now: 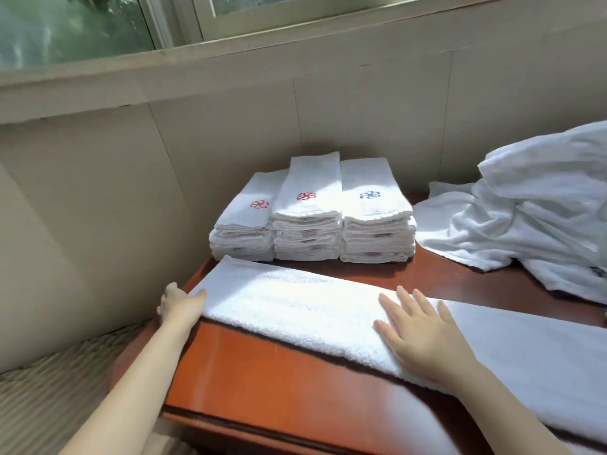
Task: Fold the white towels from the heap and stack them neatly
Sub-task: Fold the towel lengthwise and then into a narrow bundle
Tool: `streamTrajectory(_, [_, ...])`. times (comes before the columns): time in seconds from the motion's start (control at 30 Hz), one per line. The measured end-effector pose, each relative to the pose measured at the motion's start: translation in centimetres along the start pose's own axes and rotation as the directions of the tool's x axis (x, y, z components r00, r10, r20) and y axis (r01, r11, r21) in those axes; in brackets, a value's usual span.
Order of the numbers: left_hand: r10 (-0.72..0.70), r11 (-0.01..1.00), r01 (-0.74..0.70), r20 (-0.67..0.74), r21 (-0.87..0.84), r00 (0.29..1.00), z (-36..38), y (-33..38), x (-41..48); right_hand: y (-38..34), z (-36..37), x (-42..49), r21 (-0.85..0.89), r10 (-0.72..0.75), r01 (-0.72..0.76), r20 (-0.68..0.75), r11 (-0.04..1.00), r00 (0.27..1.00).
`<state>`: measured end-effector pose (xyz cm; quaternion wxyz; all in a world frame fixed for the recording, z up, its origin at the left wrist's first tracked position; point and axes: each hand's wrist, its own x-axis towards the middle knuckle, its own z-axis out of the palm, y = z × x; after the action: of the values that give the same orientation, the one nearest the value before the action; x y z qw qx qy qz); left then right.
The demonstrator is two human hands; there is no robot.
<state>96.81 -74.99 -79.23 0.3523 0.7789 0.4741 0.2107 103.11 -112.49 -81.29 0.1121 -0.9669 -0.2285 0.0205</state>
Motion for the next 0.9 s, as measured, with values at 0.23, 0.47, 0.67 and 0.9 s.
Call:
streamTrajectory(0.23, [-0.218,0.667,0.260,0.152,-0.699,0.964,1.4,2.9,-2.8,0.2,-0.4,0.1,0.002,-0.023,0.023,0.048,1.000,0.999])
streamTrajectory(0.47, [0.219,0.932,-0.238,-0.096,-0.273,0.971,2.3,6.7,-8.3,1.6,-3.2,-1.1,0.630,0.003,0.047,-0.078,0.775,0.997])
streamTrajectory(0.67, [0.892,0.300,-0.879,0.436,-0.372,0.120,4.8,13.3,-22.0,5.4,-6.9,-1.4,0.936,0.219,-0.205,0.273,-0.288,0.937])
streamTrajectory(0.9, [0.777,0.266,-0.852,0.624,-0.450,-0.087,5.7,12.2,-26.9,8.2,-6.9,-3.8,0.866,0.446,-0.345,0.164,0.362,0.880])
